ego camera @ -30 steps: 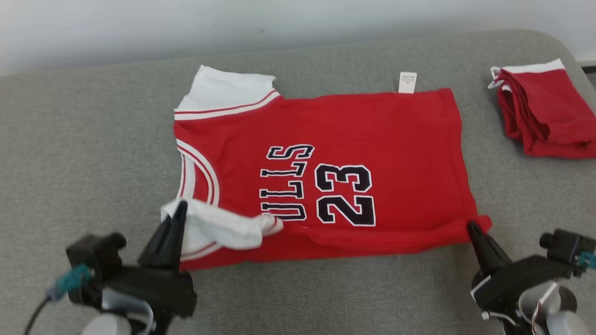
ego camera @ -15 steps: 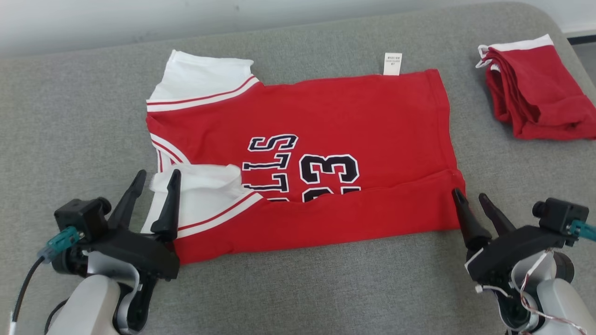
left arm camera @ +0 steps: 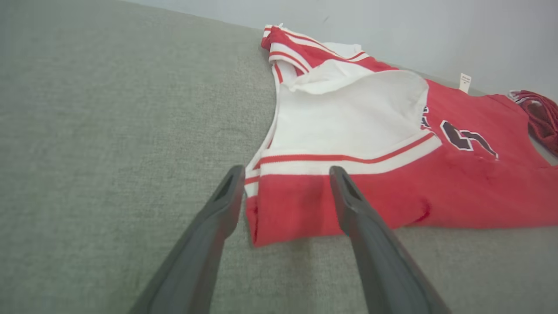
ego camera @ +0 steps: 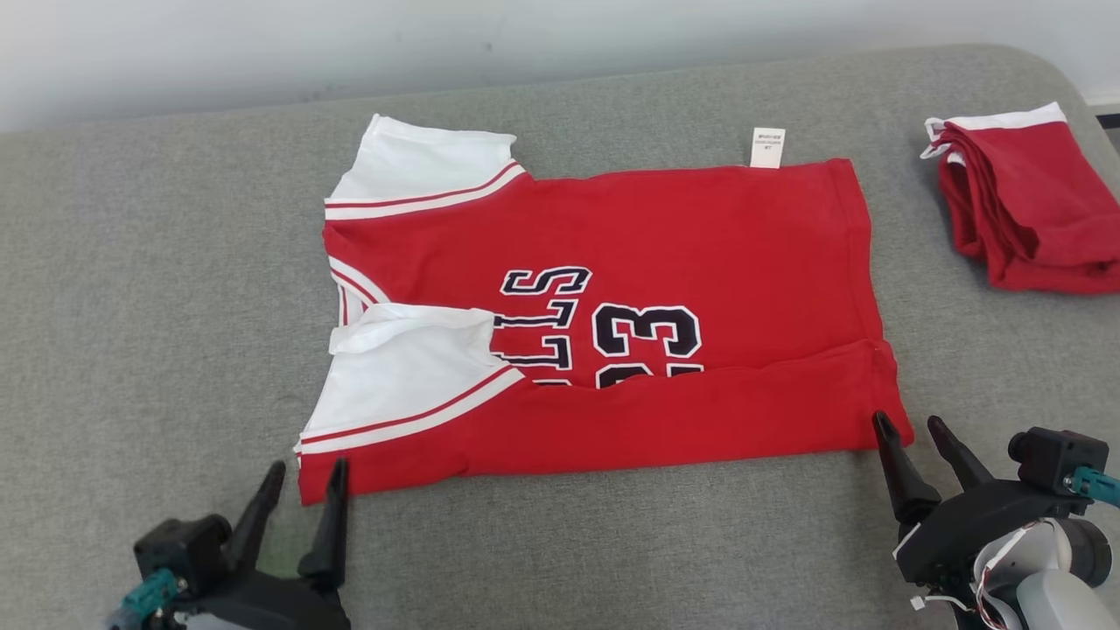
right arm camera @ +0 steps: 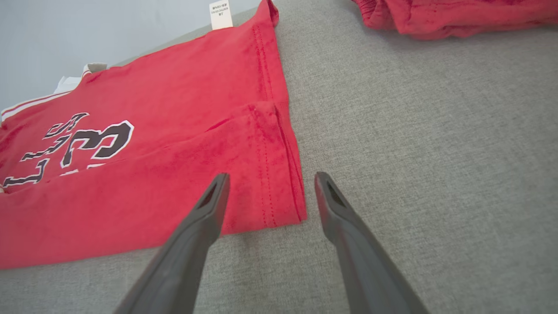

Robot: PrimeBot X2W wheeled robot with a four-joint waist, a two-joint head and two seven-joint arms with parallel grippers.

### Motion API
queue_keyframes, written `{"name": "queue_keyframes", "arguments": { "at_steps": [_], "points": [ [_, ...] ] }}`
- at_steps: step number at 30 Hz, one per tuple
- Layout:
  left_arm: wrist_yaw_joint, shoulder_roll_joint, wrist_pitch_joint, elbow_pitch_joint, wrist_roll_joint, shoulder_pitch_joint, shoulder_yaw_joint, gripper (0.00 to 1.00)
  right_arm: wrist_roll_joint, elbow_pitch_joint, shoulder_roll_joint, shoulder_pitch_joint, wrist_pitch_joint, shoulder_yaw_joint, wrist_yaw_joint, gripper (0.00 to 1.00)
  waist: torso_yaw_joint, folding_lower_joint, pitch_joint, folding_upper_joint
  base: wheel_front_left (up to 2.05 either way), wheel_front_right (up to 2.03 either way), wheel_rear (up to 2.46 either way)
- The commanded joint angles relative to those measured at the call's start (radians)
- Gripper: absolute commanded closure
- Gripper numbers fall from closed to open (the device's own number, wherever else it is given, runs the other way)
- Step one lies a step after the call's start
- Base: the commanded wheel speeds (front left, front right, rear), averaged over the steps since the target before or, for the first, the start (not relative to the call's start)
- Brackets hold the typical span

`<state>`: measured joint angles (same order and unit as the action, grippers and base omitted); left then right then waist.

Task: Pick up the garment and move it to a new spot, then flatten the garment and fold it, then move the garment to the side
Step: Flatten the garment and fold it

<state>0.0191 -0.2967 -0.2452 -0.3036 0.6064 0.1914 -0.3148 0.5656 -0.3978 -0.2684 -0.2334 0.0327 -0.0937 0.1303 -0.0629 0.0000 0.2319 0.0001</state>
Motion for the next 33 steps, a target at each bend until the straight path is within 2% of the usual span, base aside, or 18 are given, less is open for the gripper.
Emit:
{"name": "queue_keyframes", "arguments": {
  "at_steps": [1,10,11,12,13,14,15,16,22,27,33],
  "points": [
    [0.008,-0.004,0.007,-0.003,-0.001,-0.020,-0.003,0.00,-0.005,-0.011,-0.006,-0.012,-0.009,-0.004,0.000,0.00,0.008,0.0000,0.003,-0.0001,0.00,0.00,0.00],
    [-0.009,0.025,0.011,-0.081,0.005,0.038,-0.025,0.00,-0.042,-0.159,-0.007,-0.077,-0.037,-0.050,0.000,0.00,0.016,0.0000,0.016,-0.0001,0.00,0.00,0.00],
    [-0.011,0.030,0.010,-0.098,0.008,0.048,-0.026,0.00,-0.042,-0.179,-0.002,-0.085,-0.040,-0.057,0.000,0.13,0.017,0.0000,0.016,-0.0001,0.00,0.00,0.00],
    [-0.011,0.030,0.010,-0.098,0.008,0.048,-0.026,0.00,-0.042,-0.179,-0.002,-0.085,-0.040,-0.057,0.000,0.13,0.017,0.0000,0.016,-0.0001,0.00,0.00,0.00],
    [-0.019,0.034,0.010,-0.118,0.009,0.059,-0.029,0.00,-0.040,-0.199,0.003,-0.093,-0.045,-0.065,0.000,0.65,0.018,0.0000,0.016,-0.0001,0.00,0.00,0.00],
    [-0.026,0.041,0.012,-0.135,0.014,0.068,-0.032,0.02,-0.039,-0.216,0.008,-0.099,-0.048,-0.075,0.000,1.00,0.019,0.0000,0.015,-0.0001,0.00,0.00,0.00],
    [-0.034,0.048,0.010,-0.151,0.021,0.075,-0.033,0.68,-0.036,-0.231,0.014,-0.104,-0.054,-0.085,0.000,1.00,0.021,0.0000,0.012,-0.0001,0.00,0.00,0.00],
    [-0.038,0.051,0.010,-0.165,0.022,0.081,-0.033,1.00,-0.031,-0.244,0.017,-0.108,-0.062,-0.095,0.000,1.00,0.023,0.0000,0.007,-0.0001,0.00,0.00,0.00],
    [-0.060,0.056,-0.013,-0.208,0.029,0.085,-0.010,1.00,-0.002,-0.280,0.009,-0.110,-0.120,-0.146,0.000,1.00,0.039,0.0000,-0.045,-0.0001,0.00,0.00,0.00],
    [-0.059,0.050,-0.019,-0.186,0.030,0.020,0.014,1.00,0.028,-0.269,-0.006,-0.086,-0.143,-0.185,0.000,1.00,0.061,0.0000,-0.099,-0.0001,0.00,0.00,0.00],
    [-0.013,0.074,-0.020,-0.083,0.024,-0.127,0.027,1.00,0.062,-0.217,-0.030,-0.004,-0.145,-0.219,0.000,1.00,0.090,0.0000,-0.153,-0.0001,0.00,0.00,0.00]
  ]
}}
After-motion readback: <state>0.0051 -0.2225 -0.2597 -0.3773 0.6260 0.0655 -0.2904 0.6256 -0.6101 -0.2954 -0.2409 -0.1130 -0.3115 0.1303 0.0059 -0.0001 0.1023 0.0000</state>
